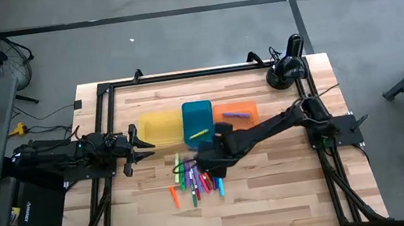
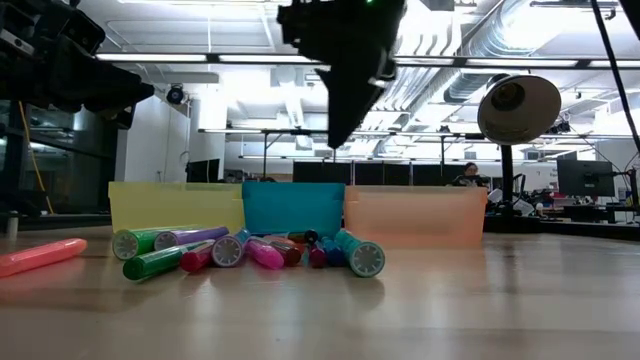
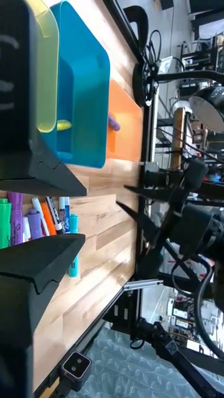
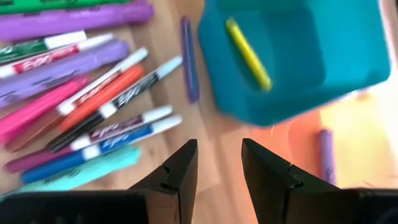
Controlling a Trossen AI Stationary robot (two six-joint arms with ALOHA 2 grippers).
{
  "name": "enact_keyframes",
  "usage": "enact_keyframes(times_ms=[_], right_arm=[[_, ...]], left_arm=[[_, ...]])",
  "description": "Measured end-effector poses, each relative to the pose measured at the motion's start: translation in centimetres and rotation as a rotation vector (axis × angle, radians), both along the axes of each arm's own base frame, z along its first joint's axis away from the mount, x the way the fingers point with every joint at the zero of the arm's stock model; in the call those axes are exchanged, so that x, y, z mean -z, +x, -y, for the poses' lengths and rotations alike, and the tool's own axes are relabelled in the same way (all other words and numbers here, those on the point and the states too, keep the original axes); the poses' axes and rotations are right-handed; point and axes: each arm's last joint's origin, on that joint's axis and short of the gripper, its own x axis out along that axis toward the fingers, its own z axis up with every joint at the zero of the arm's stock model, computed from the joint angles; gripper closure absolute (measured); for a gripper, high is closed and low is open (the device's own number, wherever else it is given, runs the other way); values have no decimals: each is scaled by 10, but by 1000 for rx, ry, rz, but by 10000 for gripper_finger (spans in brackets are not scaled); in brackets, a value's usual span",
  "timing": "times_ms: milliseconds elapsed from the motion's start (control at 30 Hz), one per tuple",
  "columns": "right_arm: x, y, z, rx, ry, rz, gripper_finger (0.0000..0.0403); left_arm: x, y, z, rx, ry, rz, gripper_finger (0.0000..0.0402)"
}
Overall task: Pick & Place Markers
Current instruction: Put the light blue highlighter pen into the orange bin
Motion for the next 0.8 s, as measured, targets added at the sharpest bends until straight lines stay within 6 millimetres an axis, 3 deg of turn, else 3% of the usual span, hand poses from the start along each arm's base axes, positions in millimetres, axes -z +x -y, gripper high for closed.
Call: enact_keyframes(times_ms=[367,800], right_arm=[[1,-20,-33,143,54,-19,290],[2,-28,-37,189,44,-60,290]], left_arm=[[0,0,0,0,0,0,298],[0,0,0,1,0,0,298]])
